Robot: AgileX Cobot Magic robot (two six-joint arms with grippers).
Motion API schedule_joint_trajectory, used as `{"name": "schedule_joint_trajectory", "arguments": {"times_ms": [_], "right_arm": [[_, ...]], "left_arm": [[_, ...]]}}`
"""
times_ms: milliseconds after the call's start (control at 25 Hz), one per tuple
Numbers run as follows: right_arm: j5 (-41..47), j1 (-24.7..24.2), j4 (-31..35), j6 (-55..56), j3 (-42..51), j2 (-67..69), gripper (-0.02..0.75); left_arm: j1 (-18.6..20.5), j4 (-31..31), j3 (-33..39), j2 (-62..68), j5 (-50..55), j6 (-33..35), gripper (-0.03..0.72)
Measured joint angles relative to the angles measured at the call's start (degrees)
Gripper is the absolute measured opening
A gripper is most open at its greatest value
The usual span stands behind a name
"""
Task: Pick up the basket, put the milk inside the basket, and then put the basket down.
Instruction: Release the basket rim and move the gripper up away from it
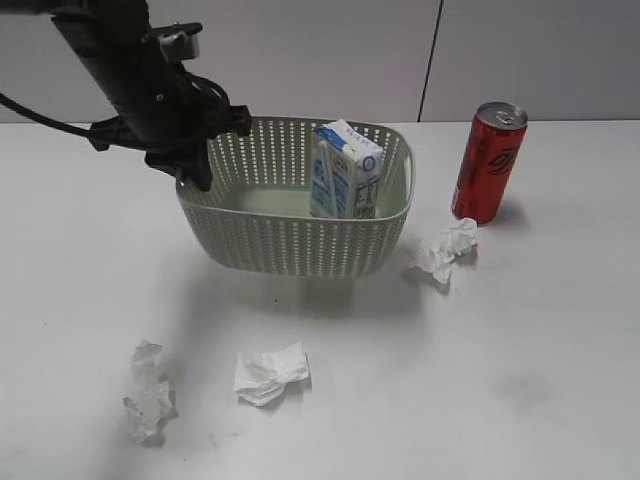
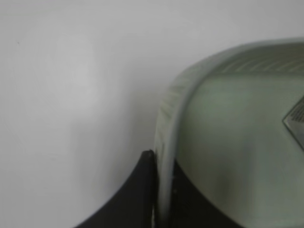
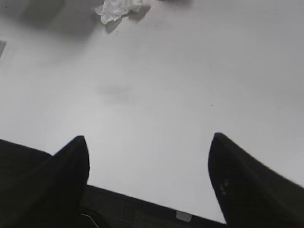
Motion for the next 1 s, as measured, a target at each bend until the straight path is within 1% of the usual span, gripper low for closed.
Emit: {"name": "schedule_joint_trajectory", "arguments": {"times_ms": [560, 800, 880, 960, 1000], "right_arm": [[-1.3, 0.0, 0.1, -0.1, 0.5, -0.5, 0.591], [-1.3, 0.0, 0.1, -0.1, 0.5, -0.5, 0.591], [-1.3, 0.0, 0.1, -0.1, 0.5, -0.5, 0.590], [-1.3, 0.0, 0.1, -0.1, 0.5, -0.5, 0.590], [-1.3, 0.0, 0.1, -0.1, 0.5, -0.5, 0.590]], "left_arm": [[0.0, -0.6, 0.0, 6.1, -4.1, -0.1, -0.015], [0.0, -2.1, 0.0, 8.3, -6.2, -0.1, -0.005], [0.0, -2.7, 0.0, 8.6, -6.4, -0.1, 0.039], [0.0, -3.5, 0.0, 8.7, -6.5, -0.1, 0.150], [0.0, -3.7, 0.0, 8.7, -6.6, -0.1, 0.230]]}}
